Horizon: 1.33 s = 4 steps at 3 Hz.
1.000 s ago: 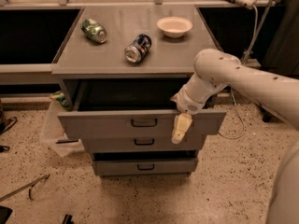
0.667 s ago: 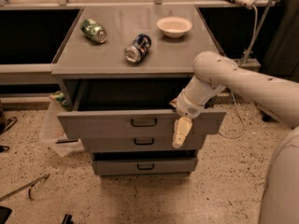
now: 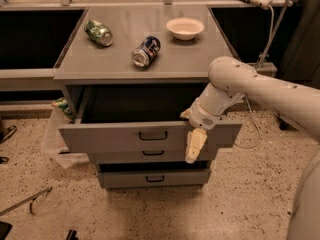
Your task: Open top drawer
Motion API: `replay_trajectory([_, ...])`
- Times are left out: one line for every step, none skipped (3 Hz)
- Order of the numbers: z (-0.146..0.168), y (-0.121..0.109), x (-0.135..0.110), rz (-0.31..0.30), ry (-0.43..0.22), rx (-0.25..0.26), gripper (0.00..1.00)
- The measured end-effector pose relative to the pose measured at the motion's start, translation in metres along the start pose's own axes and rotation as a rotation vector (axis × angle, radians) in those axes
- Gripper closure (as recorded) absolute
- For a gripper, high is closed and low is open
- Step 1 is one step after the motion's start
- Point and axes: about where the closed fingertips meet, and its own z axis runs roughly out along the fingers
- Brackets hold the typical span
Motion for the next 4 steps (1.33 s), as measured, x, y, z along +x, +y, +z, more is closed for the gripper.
replay_trajectory([-0.002, 0.028, -0.002, 0.001, -0.037, -0.026, 0.00])
replay_trajectory([-0.002, 0.028, -0.002, 0.001, -0.037, -0.026, 0.00])
replay_trajectory([0.001, 0.034, 0.001, 0.005, -0.033, -0.045, 0.00])
replay_trajectory([-0.006, 0.063, 0.001, 0.015, -0.017, -0.082, 0.00])
